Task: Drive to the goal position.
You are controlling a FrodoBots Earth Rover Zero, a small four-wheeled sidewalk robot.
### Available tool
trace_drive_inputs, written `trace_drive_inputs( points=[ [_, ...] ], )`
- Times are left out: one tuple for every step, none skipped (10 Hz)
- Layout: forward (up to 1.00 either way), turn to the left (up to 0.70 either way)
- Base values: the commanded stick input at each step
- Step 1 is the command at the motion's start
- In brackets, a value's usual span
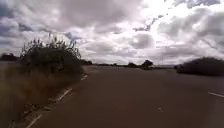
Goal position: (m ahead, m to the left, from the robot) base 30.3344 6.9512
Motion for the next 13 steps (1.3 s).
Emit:
trace_drive_inputs(
  points=[
    [0.83,0.00],
    [0.83,0.00],
    [0.83,0.00],
    [0.83,0.00],
    [0.83,0.00],
    [0.83,0.00],
    [0.83,0.00],
    [0.83,0.00],
    [0.83,0.00],
    [0.83,0.00],
    [0.83,0.00],
    [0.83,0.00],
    [0.83,0.00]
  ],
)
